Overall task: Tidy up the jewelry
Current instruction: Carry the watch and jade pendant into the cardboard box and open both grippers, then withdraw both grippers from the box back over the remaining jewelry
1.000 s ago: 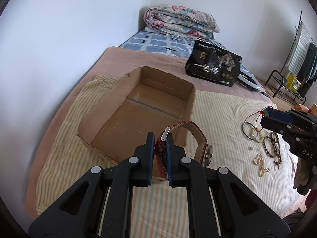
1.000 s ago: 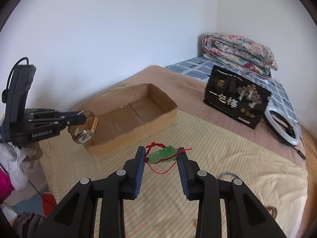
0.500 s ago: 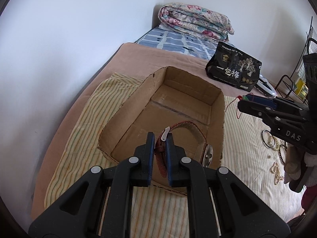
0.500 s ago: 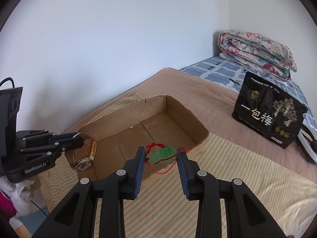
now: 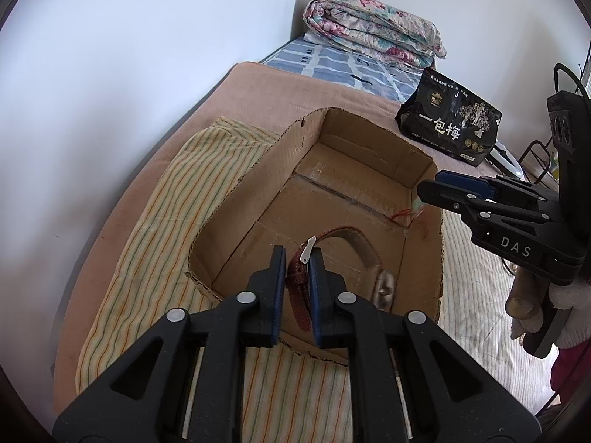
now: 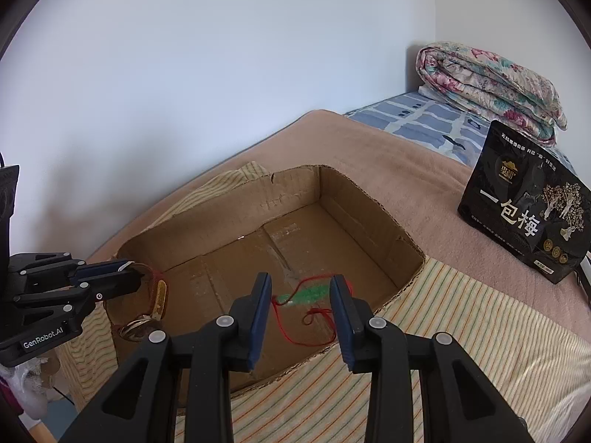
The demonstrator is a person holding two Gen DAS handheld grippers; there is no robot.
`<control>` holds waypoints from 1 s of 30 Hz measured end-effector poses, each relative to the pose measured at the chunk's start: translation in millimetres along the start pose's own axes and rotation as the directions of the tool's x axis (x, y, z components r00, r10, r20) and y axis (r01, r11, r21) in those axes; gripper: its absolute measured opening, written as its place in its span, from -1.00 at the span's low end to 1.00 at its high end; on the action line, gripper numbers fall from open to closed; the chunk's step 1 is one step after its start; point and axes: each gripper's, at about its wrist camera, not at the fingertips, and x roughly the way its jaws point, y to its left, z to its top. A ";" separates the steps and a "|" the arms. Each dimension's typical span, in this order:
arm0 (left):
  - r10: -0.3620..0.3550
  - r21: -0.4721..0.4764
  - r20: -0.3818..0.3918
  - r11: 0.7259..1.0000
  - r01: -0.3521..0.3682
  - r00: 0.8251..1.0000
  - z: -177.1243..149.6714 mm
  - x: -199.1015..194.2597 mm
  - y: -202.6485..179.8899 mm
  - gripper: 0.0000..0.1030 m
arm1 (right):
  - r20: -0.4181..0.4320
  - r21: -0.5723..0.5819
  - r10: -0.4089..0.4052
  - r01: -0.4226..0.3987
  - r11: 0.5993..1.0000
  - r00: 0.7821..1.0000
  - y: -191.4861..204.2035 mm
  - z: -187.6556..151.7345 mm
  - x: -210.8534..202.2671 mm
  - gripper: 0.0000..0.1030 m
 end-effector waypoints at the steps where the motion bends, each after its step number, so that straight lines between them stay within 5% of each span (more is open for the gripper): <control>1: -0.006 -0.003 -0.006 1.000 0.006 1.000 0.0 0.8 0.3 -0.62 | -0.002 0.002 -0.002 0.002 1.000 1.000 0.1 0.2 0.8 -0.20; 3: -0.009 -0.018 0.000 1.000 0.009 1.000 -0.3 -0.1 2.3 -0.20 | 0.000 0.006 -0.009 0.009 1.000 1.000 0.5 0.1 -0.1 0.13; 30: -0.018 -0.005 0.080 1.000 0.019 0.997 -6.2 -57.5 -22.0 -0.19 | 0.076 0.014 -0.087 0.086 0.996 0.993 4.9 -12.4 -74.4 0.41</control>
